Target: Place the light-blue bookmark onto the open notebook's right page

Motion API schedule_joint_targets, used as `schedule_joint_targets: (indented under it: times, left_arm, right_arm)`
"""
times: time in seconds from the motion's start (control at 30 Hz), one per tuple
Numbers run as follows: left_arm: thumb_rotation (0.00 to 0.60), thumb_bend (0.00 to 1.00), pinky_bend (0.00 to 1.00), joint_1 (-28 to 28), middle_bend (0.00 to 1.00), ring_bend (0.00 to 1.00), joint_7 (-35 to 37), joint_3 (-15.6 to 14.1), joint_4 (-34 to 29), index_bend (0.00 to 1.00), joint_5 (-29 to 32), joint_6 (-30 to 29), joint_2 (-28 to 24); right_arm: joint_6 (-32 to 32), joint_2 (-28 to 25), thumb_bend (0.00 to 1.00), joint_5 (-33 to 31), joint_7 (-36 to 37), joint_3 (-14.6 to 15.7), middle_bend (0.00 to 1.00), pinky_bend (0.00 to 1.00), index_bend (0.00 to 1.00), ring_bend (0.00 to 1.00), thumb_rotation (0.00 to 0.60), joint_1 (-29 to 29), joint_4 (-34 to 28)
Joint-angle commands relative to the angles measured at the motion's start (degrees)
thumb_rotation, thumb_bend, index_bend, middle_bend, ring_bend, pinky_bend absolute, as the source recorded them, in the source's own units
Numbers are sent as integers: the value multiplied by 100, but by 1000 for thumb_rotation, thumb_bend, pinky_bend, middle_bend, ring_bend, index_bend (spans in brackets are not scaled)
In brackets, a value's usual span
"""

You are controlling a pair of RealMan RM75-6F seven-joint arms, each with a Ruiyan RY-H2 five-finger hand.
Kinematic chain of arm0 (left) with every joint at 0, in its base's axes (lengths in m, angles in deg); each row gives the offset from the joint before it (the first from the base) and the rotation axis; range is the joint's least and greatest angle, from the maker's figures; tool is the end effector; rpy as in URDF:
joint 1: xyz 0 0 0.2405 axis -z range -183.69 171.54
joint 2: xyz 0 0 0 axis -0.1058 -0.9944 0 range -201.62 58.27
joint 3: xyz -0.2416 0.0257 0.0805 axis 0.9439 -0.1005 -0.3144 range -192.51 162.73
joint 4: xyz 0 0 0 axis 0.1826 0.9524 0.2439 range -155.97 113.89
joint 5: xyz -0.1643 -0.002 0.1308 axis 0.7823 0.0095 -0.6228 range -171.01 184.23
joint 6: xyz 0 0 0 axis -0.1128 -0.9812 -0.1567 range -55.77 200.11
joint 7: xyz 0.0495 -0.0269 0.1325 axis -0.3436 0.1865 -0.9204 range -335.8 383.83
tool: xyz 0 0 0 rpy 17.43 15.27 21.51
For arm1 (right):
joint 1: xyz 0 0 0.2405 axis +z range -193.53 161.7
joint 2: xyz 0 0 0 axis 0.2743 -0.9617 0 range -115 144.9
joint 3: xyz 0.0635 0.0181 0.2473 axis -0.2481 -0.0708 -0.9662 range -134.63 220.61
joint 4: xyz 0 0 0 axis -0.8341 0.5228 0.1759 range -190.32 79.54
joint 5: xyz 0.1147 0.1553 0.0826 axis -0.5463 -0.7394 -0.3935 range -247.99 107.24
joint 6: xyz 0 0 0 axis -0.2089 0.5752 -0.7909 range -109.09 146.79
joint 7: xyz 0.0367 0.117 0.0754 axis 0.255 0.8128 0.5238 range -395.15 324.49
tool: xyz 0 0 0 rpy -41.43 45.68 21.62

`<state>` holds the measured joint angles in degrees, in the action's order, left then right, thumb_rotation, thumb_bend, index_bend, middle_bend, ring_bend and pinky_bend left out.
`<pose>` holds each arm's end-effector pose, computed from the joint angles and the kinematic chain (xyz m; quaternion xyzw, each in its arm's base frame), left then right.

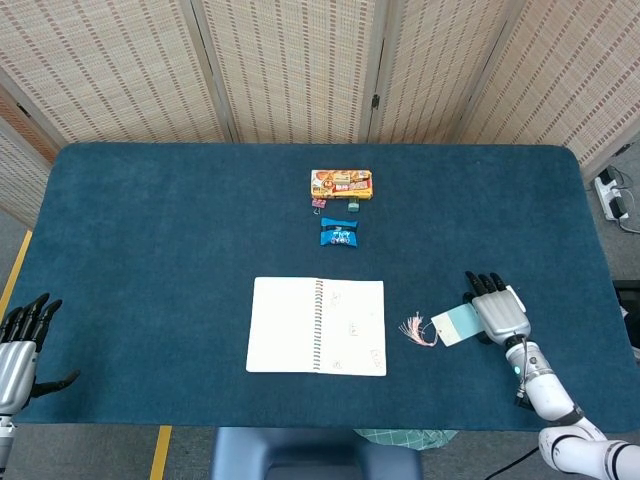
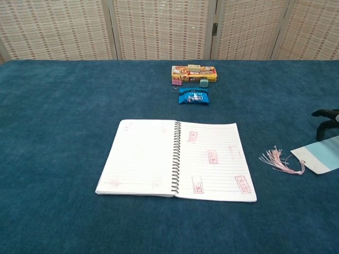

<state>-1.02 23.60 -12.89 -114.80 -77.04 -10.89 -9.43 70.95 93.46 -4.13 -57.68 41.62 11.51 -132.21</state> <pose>-0.3166 0.1785 0.1629 -0.5945 -0.4052 -0.3646 0.5912 -0.3187 -0.2900 0.0419 0.7526 -0.3715 0.1615 0.5192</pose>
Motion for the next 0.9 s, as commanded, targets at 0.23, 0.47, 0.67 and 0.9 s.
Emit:
schedule_joint_targets:
  times: [0.23,0.47,0.67,0.9]
  left_arm:
    - [600,99,0,-3,0,0,8,-1,0,22,3,5,-5]
    - [600,101,0,12,0,0,-18,-4,11,22,25,52,1]
    - [600,100,0,29,0,0,-83,0,-1,22,70,102,25]
    - [600,100,0,51,0,0,-140,0,-22,24,92,147,47]
  right_arm:
    - [75,46,253,20,13,-26,0,0,414,0,600,-8,22]
    - [525,-3,255,617,172,-54,0,0,414,0,600,6,-26]
    - [1096,0,253,1913,624,-12,0,0,415,0,600,289,195]
    - [1111,-258,251,2608,-30,-112,0,0,414,0,600,748,-736]
